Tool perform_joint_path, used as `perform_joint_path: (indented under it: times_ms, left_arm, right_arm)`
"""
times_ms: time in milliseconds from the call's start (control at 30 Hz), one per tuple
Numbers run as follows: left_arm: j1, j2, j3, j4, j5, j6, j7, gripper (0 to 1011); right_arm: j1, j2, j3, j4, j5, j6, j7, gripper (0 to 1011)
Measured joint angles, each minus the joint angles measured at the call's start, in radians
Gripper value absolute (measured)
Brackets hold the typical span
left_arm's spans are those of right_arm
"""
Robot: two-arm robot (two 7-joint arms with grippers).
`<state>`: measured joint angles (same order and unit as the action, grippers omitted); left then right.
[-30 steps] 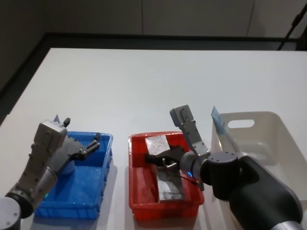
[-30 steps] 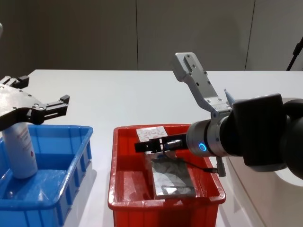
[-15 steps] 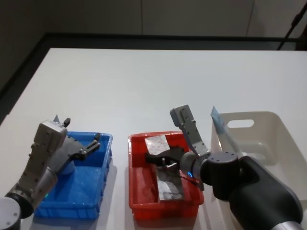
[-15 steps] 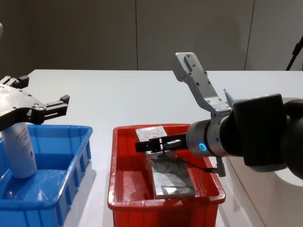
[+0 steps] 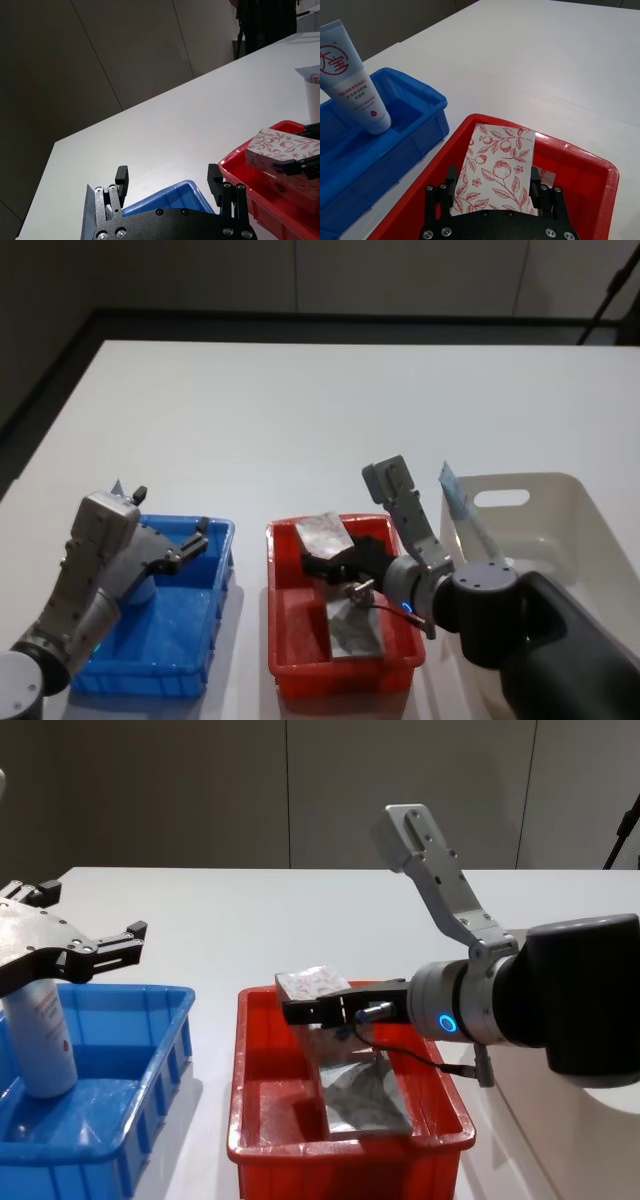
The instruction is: Bimanual collaborative sorting of washing and personal care products
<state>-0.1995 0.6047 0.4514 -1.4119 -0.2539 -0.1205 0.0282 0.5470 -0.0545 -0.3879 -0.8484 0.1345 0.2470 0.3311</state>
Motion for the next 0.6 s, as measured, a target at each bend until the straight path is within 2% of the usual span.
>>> perform_joint_path:
  times_ms: [400, 600]
  left_arm:
    - [0.0, 0.0, 0.0, 0.0, 0.0, 0.0, 0.0, 1001]
    - [0.0, 0.0, 0.0, 0.0, 0.0, 0.0, 0.0, 1002]
  right_arm:
    - [-0.067, 0.059, -0.003, -0.149, 0.033, 0.01, 0.005, 845]
    - [-0.087, 0.085, -0.005, -0.197, 0.043, -0.002, 0.006, 845]
